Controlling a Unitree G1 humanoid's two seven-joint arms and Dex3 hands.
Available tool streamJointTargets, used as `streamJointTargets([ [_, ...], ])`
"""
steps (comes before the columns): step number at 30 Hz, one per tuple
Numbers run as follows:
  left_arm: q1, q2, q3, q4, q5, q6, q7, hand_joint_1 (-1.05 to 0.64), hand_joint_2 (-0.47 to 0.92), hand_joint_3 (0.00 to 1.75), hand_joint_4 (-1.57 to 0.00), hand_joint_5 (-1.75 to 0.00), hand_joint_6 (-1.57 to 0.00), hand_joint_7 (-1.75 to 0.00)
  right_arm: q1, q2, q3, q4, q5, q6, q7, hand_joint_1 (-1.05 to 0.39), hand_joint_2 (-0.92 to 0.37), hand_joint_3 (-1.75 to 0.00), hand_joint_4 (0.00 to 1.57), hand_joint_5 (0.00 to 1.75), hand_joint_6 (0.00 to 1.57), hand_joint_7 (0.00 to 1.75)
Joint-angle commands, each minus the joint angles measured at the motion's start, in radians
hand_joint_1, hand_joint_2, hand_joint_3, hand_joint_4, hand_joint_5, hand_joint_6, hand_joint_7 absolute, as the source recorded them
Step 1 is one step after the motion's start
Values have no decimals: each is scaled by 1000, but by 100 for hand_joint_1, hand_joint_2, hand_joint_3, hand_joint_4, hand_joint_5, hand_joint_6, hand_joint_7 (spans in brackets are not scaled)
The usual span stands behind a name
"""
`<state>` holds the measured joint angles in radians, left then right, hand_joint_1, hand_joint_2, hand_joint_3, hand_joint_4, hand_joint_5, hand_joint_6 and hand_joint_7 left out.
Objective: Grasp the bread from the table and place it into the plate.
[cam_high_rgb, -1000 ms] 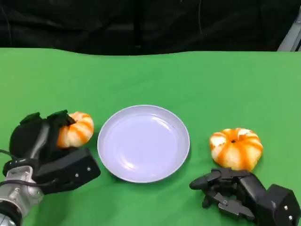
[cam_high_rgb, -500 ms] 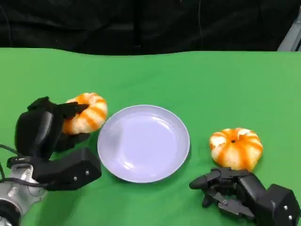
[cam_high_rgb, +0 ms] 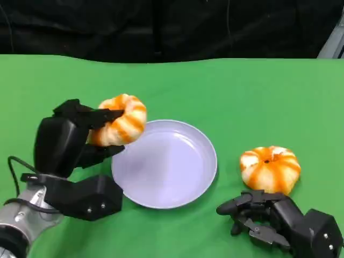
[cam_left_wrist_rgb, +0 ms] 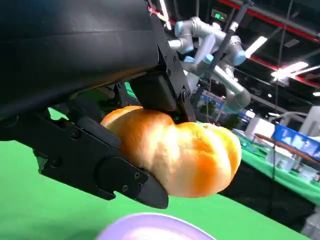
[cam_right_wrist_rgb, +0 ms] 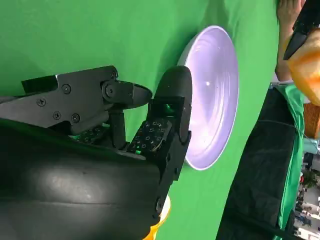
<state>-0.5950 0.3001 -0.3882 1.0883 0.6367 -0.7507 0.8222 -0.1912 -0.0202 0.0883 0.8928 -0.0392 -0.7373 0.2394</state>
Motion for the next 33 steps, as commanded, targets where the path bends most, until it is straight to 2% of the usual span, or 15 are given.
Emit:
streamJointTargets([
  [1,13,-12,-10,-13,11,-8,-21,1,90,3,-96,-93,-136,-6,7,-8,-2,27,-14,22,-10,-2,-92,-42,78,128,102,53],
  [5,13,-16,-9,-15,12,-9,-26,2,90,3,-97,-92,-137,-6,6,-8,-1,29,-14,19,-11,-2,-92,-41,78,129,102,54],
  [8,-15,-56,-26,29,8,-14,-74,2,90,3,-97,-93,-137,-5,3,-3,-1,30,-12,11,-10,-2,-92,-41,77,129,102,54],
  [13,-27,-72,-28,56,5,-21,-94,1,91,3,-92,-103,-137,-4,2,-1,1,32,-14,8,-14,-2,-92,-41,77,129,102,54],
  [17,-61,-127,-47,125,3,19,-176,-2,92,7,-86,-116,-137,-3,8,0,2,16,-16,18,-19,-3,-92,-39,77,129,101,54],
  [21,-76,-150,-45,151,-7,44,-229,-4,92,9,-80,-125,-136,-2,14,2,5,7,-22,18,-28,-3,-92,-38,78,129,102,54],
  [23,-81,-161,-40,160,-16,56,-262,-4,92,10,-79,-126,-136,-2,18,3,6,4,-22,18,-30,-3,-92,-37,78,129,102,54],
  [26,-87,-172,-41,166,-18,76,-290,-3,91,7,-85,-113,-136,-2,24,6,7,-5,-19,23,-26,-3,-92,-37,78,129,101,53],
  [30,-96,-181,-46,172,-14,96,-306,-4,92,7,-76,-129,-136,-1,26,7,7,-11,-21,23,-30,-3,-92,-37,77,129,102,52],
  [33,-105,-184,-53,177,-7,114,-309,-4,92,8,-75,-126,-134,0,23,8,7,-6,-22,20,-31,-3,-92,-37,77,129,102,52],
])
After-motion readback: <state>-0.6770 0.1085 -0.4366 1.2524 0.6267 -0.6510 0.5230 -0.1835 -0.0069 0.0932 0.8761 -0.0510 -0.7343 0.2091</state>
